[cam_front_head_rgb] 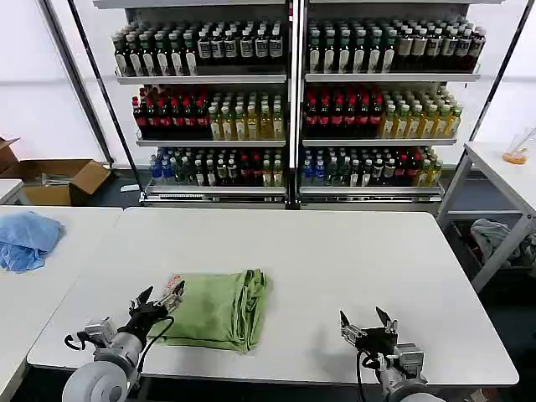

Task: Fold and organize the clothes.

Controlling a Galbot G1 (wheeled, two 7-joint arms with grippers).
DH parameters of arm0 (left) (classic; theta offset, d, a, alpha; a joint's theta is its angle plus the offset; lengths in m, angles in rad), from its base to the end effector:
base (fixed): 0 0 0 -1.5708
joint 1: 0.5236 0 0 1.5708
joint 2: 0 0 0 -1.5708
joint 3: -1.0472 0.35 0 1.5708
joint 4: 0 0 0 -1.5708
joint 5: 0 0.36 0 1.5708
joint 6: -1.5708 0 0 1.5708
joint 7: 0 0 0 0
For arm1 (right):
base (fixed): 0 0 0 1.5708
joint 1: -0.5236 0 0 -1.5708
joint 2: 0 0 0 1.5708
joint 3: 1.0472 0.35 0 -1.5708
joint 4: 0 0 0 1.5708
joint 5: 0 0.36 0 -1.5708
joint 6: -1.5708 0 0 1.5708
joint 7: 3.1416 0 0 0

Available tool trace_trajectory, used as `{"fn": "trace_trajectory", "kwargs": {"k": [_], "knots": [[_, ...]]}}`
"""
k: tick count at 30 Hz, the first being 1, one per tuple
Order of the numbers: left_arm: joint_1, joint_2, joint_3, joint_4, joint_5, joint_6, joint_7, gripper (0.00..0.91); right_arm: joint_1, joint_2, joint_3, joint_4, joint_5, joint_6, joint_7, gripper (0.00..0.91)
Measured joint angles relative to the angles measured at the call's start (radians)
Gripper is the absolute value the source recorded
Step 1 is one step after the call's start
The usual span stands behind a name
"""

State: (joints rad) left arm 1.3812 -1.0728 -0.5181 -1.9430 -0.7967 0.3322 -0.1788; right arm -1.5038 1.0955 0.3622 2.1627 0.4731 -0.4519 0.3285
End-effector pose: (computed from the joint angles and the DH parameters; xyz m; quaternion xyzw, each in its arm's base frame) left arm 0.2534 0.1030 -0.2926 -0.0269 -0.9723 0.1302 0.1922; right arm 0.1965 -0.0256 -0.2688 0.0425 -0.9748 0.0130 0.2184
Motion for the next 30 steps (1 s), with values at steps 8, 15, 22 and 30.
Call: {"fn": "trace_trajectory", "kwargs": {"k": [8, 15, 22, 30], "knots": [[-0.014, -0.008, -0.013, 0.075, -0.020, 0.031, 0.063, 0.907, -0.011, -0.003, 0.013, 0.012, 0.000, -0.003, 0.001, 0.907], [-0.039, -0.010, -0.016, 0.129, -0.070, 0.056, 0.114, 0.574, -0.024, -0.003, 0.027, 0.027, 0.001, -0.008, 0.003, 0.907], [-0.058, -0.024, -0.029, 0.162, -0.157, 0.073, 0.158, 0.161, -0.039, -0.003, 0.045, 0.044, 0.002, -0.009, 0.005, 0.907], [-0.062, -0.039, -0.049, 0.178, -0.264, 0.081, 0.184, 0.121, -0.053, -0.001, 0.057, 0.060, 0.002, -0.010, 0.007, 0.907]]}}
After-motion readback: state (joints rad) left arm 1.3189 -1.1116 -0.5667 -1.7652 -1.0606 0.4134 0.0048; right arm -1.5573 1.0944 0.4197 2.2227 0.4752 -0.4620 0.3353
